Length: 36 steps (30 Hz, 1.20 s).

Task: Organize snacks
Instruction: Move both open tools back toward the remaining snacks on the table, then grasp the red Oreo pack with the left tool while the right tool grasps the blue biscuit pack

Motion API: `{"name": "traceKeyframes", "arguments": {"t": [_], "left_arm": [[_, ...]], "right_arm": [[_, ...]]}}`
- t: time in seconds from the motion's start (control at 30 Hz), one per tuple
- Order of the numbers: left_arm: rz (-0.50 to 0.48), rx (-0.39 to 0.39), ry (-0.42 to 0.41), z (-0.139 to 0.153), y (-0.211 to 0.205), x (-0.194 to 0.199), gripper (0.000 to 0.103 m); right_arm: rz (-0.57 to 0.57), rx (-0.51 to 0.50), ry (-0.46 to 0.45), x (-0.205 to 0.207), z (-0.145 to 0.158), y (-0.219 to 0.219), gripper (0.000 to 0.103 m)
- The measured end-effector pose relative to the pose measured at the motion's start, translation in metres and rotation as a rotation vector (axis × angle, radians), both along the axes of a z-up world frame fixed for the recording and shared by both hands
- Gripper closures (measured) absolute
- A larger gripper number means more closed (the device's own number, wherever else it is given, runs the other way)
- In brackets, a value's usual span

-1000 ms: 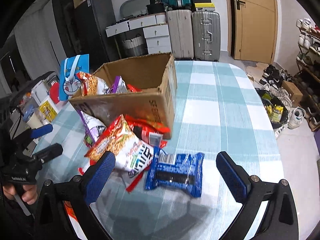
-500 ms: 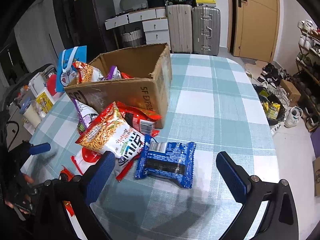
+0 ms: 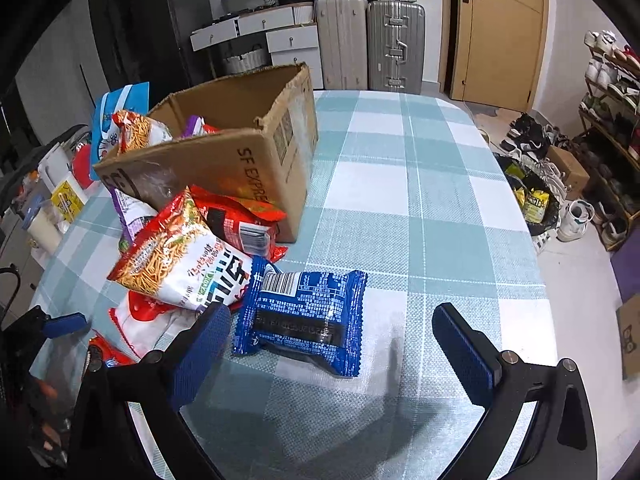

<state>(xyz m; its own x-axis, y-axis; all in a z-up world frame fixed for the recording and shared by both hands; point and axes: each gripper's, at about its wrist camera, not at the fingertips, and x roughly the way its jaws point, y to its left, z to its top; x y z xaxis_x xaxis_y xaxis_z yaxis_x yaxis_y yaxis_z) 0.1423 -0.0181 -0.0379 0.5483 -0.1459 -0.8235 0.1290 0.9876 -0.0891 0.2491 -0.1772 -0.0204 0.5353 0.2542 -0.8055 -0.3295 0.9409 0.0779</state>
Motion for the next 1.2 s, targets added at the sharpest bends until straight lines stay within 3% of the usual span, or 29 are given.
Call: {"name": "traceKeyframes", "arguments": {"t": [0.4, 0.93, 1.03, 1.2], "left_arm": [[0.019, 0.027, 0.024, -0.008, 0.007, 0.006, 0.001], [0.001, 0.054, 0.029, -0.016, 0.01, 0.006, 0.001], [-0.005, 0.06, 0.032, -0.016, 0.009, 0.005, 0.001], [-0.029, 0.061, 0.037, -0.014, 0.007, 0.001, 0.006]], "right_arm": [[-0.012, -0.046, 0.043, 0.013, -0.031, 0.01, 0.001], [-0.043, -0.071, 0.03, 0.019, -0.036, 0.009, 0.001], [-0.024, -0.058, 0.027, 0.015, -0.034, 0.01, 0.007], [0.022, -0.035, 0.018, 0.012, -0.032, 0.012, 0.026]]}}
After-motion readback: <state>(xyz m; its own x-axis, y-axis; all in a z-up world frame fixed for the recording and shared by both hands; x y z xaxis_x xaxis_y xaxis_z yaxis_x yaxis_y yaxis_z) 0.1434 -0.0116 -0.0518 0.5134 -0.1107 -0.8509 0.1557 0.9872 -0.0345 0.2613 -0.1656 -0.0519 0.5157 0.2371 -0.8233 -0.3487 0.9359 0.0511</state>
